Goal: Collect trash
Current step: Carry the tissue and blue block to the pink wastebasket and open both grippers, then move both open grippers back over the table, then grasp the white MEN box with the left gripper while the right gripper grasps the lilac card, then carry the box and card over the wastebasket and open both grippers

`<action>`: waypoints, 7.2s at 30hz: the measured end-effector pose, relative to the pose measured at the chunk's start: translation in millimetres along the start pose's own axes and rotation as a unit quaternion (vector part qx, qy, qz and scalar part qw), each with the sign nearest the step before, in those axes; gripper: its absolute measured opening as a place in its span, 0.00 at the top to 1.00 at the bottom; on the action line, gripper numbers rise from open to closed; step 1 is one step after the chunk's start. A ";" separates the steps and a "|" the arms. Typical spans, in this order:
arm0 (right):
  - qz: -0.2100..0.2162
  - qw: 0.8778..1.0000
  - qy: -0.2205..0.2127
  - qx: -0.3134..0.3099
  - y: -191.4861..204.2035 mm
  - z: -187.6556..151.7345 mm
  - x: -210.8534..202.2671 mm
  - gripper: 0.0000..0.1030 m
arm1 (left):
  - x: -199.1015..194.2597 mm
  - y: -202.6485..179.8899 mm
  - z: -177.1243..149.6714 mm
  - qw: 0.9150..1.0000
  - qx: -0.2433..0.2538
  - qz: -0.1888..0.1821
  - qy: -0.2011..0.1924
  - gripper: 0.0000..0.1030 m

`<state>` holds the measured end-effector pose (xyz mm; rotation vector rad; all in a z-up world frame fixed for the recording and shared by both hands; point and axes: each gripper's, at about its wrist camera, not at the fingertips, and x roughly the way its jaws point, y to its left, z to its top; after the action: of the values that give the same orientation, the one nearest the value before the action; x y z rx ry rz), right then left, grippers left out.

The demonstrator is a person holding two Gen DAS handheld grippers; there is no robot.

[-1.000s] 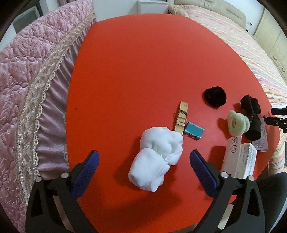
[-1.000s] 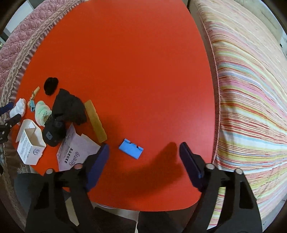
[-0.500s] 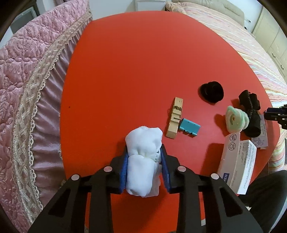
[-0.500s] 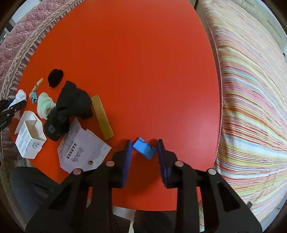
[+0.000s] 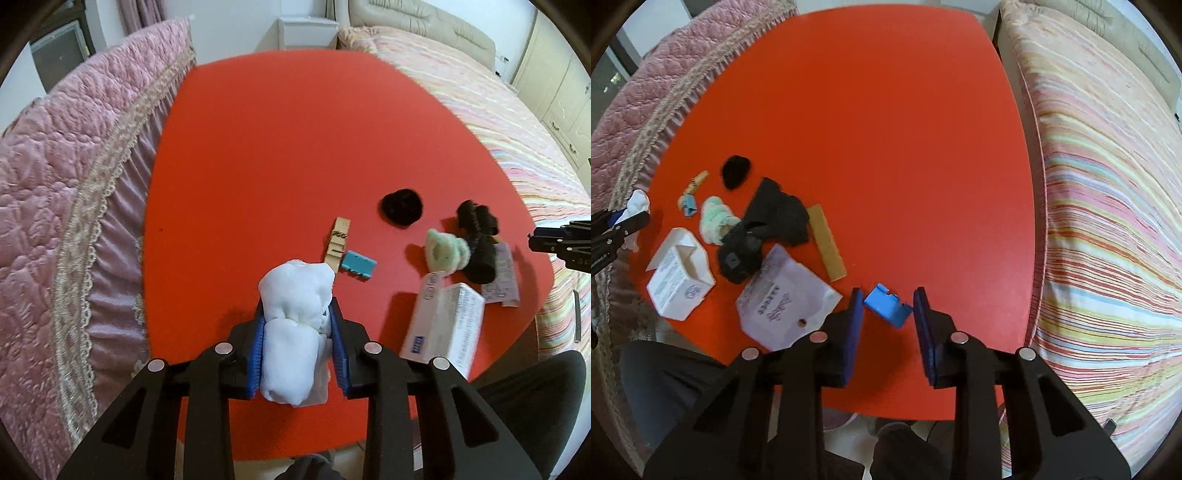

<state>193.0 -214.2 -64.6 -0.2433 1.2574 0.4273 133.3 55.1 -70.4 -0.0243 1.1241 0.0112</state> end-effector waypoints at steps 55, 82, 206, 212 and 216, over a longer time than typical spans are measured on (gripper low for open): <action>0.149 0.981 -0.104 -0.067 95.1 -185.6 -97.3 0.27 | -103.2 -112.1 -151.1 0.989 0.057 -0.125 -0.057 0.21; 0.146 0.982 -0.112 -0.039 80.2 -176.1 -95.6 0.04 | -104.5 -86.1 -142.4 0.992 0.013 -0.103 -0.070 0.08; 0.117 0.968 -0.152 -0.160 85.8 -158.3 -110.2 0.33 | -108.4 -106.8 -110.3 0.986 0.078 -0.119 -0.086 0.60; 0.126 0.970 -0.134 -0.158 92.0 -182.6 -101.2 0.33 | -105.6 -114.7 -134.6 0.985 0.083 -0.133 -0.071 0.60; 0.133 0.971 -0.124 -0.156 93.6 -193.4 -94.9 0.33 | -101.7 -117.6 -144.4 0.985 0.085 -0.138 -0.059 0.60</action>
<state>-38.5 -225.7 -26.6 -0.2787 0.9755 0.8629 -38.4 -65.8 -39.5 -0.0254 0.9925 -0.3267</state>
